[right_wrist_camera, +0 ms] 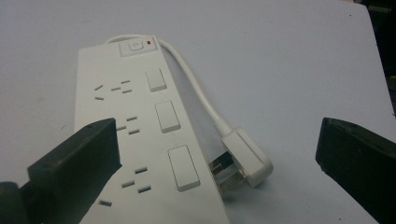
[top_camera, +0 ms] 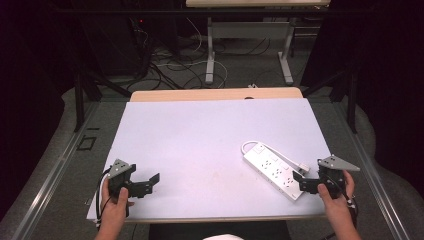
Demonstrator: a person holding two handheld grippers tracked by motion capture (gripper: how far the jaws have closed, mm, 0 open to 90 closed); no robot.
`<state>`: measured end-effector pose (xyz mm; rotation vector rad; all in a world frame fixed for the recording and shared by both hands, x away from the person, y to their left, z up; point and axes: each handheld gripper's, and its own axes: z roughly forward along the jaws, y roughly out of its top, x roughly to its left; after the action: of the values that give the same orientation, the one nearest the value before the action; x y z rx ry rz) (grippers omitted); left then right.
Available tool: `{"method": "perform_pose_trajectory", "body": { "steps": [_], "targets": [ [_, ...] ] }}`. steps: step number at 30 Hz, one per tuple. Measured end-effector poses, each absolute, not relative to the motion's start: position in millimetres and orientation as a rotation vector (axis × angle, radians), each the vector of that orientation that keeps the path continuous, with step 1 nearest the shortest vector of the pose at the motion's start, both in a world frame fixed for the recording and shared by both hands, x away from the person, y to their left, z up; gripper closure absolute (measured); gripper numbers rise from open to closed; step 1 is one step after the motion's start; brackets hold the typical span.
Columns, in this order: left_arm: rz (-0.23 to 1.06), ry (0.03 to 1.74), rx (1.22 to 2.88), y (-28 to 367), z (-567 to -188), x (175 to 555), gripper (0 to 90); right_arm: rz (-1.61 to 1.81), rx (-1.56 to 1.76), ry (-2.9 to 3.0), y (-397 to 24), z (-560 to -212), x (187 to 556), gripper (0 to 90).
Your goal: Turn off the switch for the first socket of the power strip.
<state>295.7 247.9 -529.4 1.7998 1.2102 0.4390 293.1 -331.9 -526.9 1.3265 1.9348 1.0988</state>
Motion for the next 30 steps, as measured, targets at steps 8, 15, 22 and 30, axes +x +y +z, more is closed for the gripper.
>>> {"method": "perform_pose_trajectory", "body": {
  "steps": [8,15,22,30],
  "targets": [
    [0.451,1.207,1.803,249,-530,293,0.1,1.070,1.308,1.940,-325,-525,294,0.0],
    [0.451,1.215,1.798,251,-529,290,0.1,1.067,1.264,1.967,-320,-524,295,0.0],
    [0.448,1.214,1.801,252,-529,290,0.1,1.080,1.234,1.964,-319,-521,294,0.0],
    [0.440,1.201,1.808,249,-529,290,0.1,1.073,1.226,1.972,-314,-517,293,0.0]
  ]
}}
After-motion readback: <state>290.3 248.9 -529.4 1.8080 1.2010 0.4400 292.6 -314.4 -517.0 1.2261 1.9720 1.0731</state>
